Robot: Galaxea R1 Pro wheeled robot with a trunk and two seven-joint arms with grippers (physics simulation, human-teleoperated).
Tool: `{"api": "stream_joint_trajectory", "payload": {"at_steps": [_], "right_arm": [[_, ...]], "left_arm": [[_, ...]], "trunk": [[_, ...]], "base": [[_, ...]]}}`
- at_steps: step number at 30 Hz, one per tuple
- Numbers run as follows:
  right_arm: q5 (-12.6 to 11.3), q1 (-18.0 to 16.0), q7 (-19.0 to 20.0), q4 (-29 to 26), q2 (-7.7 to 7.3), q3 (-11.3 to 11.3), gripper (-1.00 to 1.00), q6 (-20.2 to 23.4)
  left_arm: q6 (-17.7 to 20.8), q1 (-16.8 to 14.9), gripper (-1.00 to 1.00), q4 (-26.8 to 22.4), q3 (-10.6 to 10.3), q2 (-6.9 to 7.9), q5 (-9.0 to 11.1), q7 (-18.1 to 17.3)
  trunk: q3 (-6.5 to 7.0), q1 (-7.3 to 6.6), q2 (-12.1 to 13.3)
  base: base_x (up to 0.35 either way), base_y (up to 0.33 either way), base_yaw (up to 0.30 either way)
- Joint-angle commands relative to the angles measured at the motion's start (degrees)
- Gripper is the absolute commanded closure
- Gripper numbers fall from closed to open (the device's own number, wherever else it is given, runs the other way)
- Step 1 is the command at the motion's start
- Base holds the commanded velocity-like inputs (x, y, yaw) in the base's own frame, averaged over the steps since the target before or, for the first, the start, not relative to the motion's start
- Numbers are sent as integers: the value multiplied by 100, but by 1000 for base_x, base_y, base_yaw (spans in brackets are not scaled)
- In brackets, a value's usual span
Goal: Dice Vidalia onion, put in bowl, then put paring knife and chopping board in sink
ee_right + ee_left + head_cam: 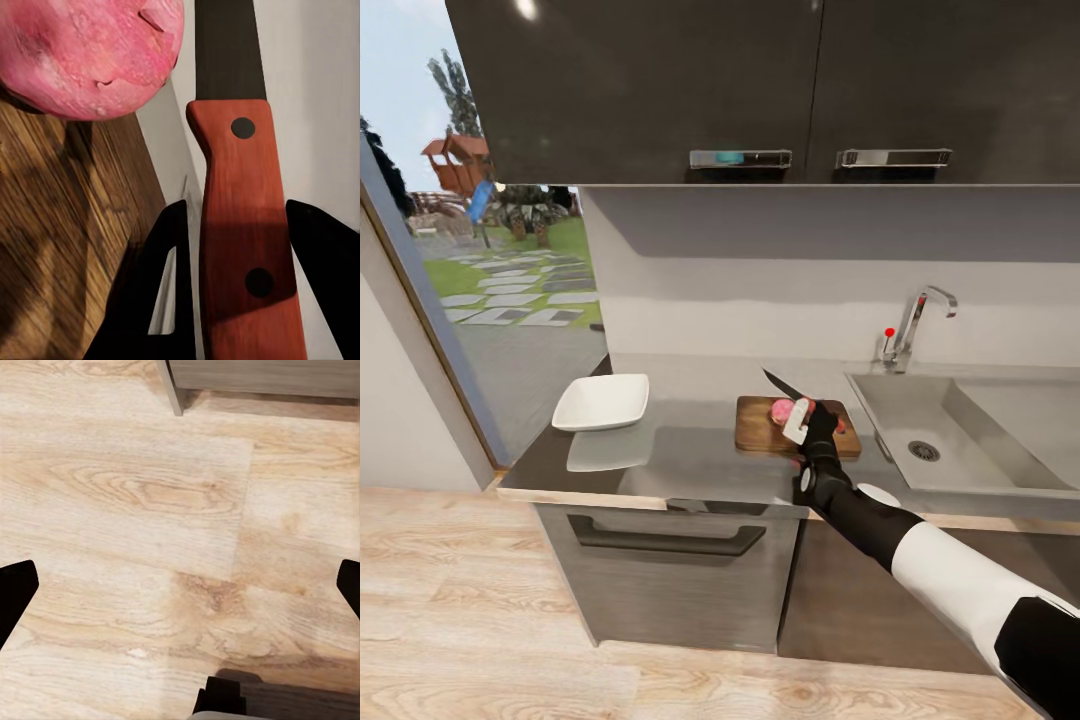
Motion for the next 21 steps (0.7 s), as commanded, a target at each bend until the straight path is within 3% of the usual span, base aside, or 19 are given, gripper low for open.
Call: {"api": "stream_joint_trajectory", "payload": {"at_steps": [1,21], "right_arm": [[13,-9,-15,9,-6,34,100,23],[13,-9,-11,36,10,42,100,-11]], "left_arm": [[-38,-12,-100,24,-50,-4,55,5],[-38,-7,-100,24,-50,-4,55,5]], "trunk": [[-6,0,-4],[-6,0,-4]], "base": [[0,0,0],[0,0,0]]}}
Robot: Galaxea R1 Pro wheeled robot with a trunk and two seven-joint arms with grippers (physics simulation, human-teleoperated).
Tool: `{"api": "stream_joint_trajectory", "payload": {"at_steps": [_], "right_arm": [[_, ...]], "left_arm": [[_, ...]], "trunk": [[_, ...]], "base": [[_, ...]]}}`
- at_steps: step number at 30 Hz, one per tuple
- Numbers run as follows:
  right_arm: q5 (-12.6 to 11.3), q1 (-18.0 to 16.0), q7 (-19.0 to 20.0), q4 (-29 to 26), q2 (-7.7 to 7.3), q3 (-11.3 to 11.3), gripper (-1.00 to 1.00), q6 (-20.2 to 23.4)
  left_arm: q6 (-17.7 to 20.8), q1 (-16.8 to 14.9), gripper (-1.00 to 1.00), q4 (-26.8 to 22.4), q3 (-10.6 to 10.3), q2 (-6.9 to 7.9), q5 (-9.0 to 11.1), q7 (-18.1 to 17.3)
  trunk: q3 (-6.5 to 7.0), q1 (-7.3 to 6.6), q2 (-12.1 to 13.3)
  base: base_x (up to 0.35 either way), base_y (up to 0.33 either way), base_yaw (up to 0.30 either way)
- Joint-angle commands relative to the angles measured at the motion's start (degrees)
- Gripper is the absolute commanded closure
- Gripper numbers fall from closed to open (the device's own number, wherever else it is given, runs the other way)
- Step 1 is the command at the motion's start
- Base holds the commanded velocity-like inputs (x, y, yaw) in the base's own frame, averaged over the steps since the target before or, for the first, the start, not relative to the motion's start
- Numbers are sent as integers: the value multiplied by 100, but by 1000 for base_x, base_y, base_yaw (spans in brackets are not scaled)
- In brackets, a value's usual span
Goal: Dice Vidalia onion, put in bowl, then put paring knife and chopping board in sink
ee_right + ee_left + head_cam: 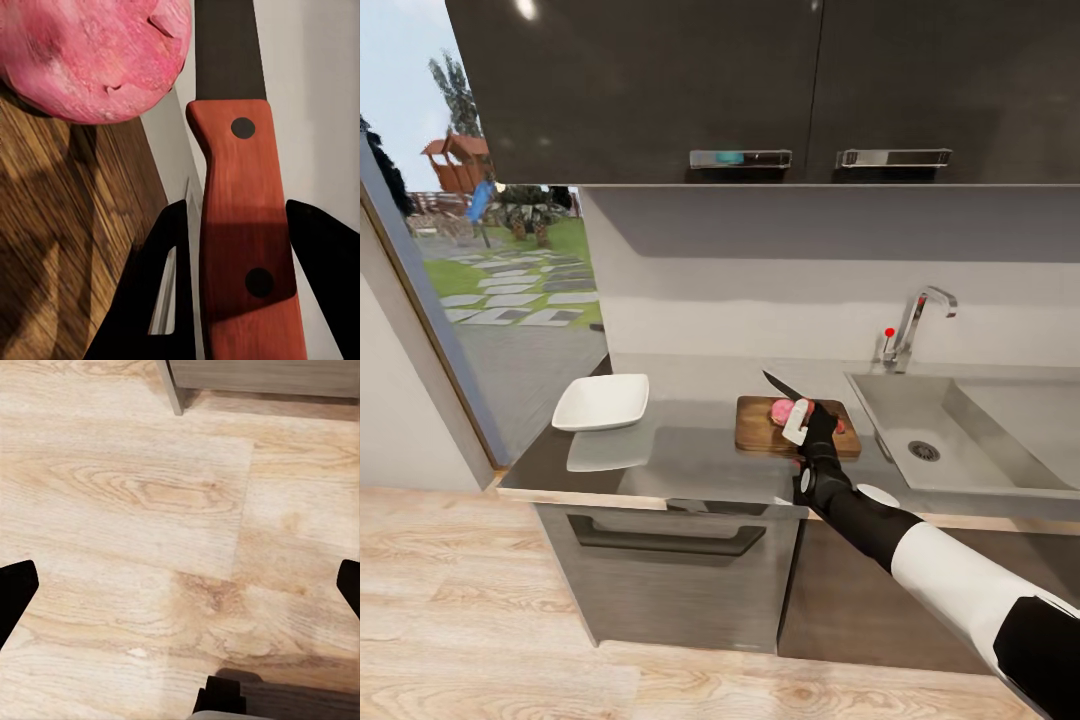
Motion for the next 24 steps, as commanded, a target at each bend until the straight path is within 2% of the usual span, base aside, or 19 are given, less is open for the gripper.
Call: {"api": "stream_joint_trajectory", "payload": {"at_steps": [1,24], "right_arm": [[13,-8,-15,-5,-4,34,100,41],[13,-8,47,-5,-17,34,100,41]], "left_arm": [[-38,-10,-100,24,-50,-4,55,5],[-38,-11,-100,24,-50,-4,55,5]], "trunk": [[-6,0,-4],[-6,0,-4]], "base": [[0,0,0],[0,0,0]]}}
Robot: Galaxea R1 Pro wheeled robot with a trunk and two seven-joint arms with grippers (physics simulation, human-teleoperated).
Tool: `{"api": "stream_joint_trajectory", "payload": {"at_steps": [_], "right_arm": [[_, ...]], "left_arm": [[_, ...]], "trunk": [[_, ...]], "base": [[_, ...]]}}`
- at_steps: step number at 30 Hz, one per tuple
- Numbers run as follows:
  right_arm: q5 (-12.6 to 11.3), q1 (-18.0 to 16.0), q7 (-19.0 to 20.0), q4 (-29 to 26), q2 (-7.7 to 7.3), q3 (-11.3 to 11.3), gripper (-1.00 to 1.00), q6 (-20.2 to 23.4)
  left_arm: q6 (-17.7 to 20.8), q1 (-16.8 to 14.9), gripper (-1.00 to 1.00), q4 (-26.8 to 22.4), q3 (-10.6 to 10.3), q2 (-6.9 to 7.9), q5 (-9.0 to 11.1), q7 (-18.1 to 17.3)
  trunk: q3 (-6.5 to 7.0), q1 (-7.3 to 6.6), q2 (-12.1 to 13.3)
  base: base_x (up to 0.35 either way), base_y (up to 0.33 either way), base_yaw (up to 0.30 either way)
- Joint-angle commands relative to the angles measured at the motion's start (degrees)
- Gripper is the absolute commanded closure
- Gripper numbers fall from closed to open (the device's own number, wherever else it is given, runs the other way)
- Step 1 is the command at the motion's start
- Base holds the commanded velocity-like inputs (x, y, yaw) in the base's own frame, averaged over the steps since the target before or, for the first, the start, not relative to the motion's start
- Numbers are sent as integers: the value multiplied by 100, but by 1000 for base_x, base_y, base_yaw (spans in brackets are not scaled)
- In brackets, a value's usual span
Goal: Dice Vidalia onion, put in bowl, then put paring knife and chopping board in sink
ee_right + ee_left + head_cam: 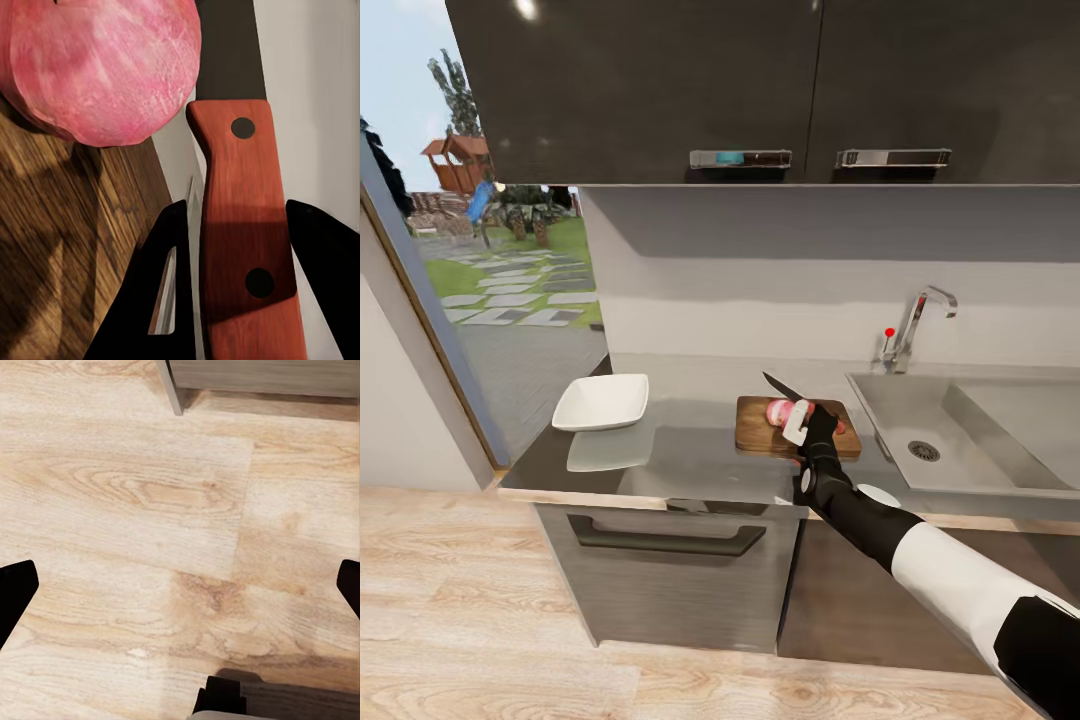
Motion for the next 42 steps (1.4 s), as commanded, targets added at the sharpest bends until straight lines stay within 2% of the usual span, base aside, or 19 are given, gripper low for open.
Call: {"api": "stream_joint_trajectory", "payload": {"at_steps": [1,42], "right_arm": [[12,-8,-15,-5,-6,34,100,41],[12,-8,-15,-4,41,34,100,41]], "left_arm": [[-38,-11,-100,24,-50,-4,55,5],[-38,-11,-100,26,-50,-4,55,5]], "trunk": [[-6,0,-4],[-6,0,-4]], "base": [[0,0,0],[0,0,0]]}}
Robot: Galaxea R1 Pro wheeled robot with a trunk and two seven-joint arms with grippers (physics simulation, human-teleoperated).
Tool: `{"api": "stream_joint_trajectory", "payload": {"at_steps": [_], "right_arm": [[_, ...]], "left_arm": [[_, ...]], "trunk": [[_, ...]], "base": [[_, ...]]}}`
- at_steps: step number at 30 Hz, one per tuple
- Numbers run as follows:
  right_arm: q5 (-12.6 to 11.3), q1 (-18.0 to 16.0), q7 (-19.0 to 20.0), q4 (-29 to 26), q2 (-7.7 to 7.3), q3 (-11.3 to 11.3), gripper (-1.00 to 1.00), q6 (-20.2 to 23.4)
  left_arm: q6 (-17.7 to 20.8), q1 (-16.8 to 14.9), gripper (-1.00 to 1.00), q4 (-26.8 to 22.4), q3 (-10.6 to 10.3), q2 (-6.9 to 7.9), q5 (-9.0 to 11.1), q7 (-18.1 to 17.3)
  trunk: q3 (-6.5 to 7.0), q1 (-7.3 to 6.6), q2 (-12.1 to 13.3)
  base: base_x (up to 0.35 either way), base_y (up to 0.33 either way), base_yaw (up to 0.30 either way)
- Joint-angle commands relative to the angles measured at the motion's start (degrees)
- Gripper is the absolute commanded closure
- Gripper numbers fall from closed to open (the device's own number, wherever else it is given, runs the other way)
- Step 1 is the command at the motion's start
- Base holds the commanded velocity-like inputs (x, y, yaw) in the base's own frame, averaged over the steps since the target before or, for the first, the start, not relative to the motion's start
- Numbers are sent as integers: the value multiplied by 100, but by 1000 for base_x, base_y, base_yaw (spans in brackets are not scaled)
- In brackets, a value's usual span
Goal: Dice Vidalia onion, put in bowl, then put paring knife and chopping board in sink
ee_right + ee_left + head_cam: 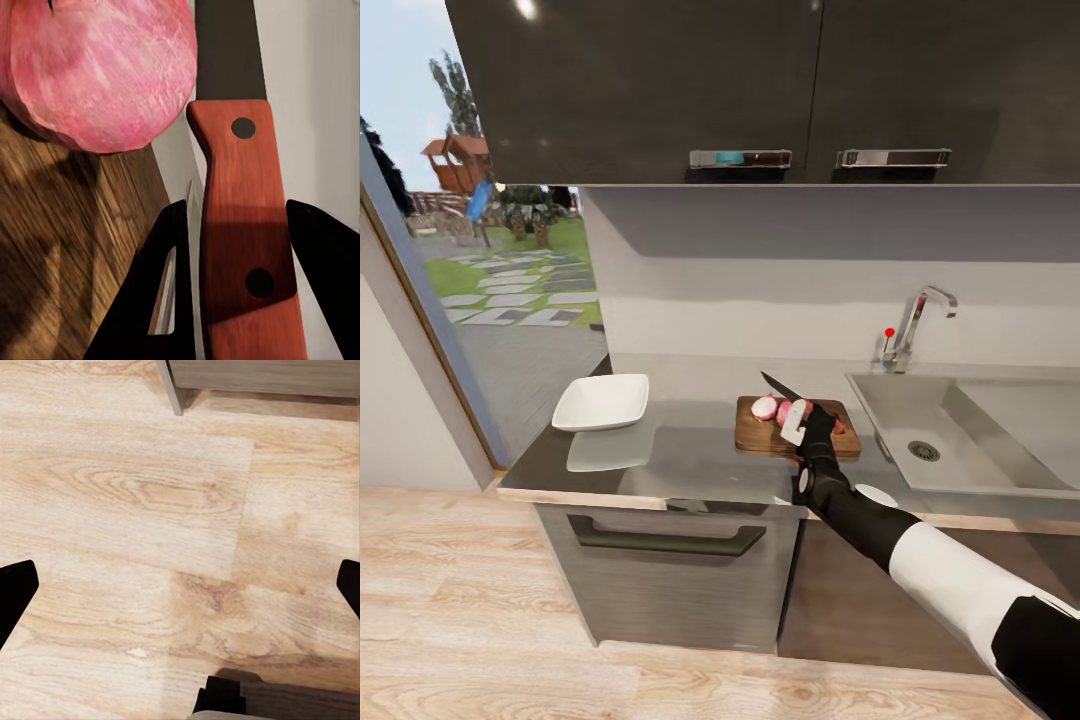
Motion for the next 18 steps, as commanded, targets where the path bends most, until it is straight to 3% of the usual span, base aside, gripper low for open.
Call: {"api": "stream_joint_trajectory", "payload": {"at_steps": [1,18], "right_arm": [[-37,-7,-13,5,-4,37,100,29],[-29,-7,-21,111,24,37,100,29]], "left_arm": [[-39,-11,-100,24,-50,-4,55,5],[-39,-9,-100,23,-50,-4,55,5]], "trunk": [[-7,0,-4],[-7,0,-4]], "base": [[0,0,0],[0,0,0]]}}
